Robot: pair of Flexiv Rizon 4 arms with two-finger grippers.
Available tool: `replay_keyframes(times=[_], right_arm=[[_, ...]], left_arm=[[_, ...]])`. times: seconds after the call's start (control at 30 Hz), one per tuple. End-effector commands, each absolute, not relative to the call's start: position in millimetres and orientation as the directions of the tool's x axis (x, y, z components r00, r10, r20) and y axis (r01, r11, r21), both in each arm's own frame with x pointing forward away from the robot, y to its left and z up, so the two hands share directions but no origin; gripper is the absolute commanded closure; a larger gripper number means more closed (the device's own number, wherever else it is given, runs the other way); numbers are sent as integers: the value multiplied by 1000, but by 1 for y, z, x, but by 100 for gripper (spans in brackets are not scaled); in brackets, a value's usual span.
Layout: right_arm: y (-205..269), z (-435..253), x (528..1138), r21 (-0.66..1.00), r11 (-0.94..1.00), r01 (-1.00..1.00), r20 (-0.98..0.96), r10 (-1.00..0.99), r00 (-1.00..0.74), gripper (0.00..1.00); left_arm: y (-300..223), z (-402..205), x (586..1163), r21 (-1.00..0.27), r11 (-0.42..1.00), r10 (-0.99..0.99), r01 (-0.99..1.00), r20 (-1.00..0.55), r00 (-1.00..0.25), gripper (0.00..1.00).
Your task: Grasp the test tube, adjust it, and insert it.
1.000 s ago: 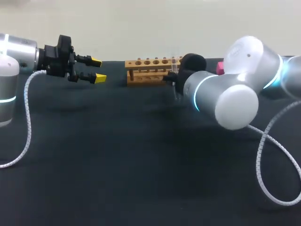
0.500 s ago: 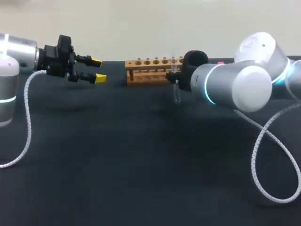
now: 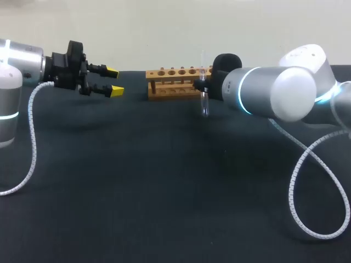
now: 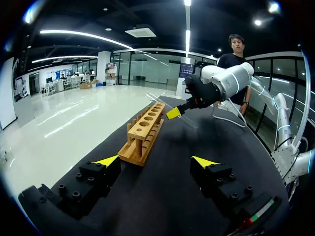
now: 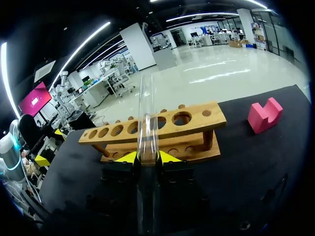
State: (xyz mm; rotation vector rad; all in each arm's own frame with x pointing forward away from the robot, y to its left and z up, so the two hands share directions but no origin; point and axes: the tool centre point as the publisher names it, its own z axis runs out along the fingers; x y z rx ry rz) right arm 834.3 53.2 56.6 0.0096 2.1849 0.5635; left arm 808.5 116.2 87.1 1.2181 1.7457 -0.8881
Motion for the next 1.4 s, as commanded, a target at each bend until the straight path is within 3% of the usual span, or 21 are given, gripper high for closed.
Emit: replay_keyframes(times=[0.03, 0.6, 0.8, 1.4], right_arm=[[50, 59, 821, 396, 900, -179, -763, 215, -610, 100], [50, 59, 821, 396, 900, -179, -763, 215, -610, 100], [53, 55, 823, 259, 954, -152, -743, 96, -662, 100], [45, 57, 813, 141, 990, 5, -713, 105, -693, 100]], left_arm=[[117, 86, 809, -93, 284, 380, 954, -903, -201, 0], [117, 86, 809, -93, 284, 380, 954, -903, -201, 0], [117, 86, 809, -93, 284, 380, 954, -903, -201, 0], [117, 86, 809, -93, 284, 380, 954, -903, -201, 0]])
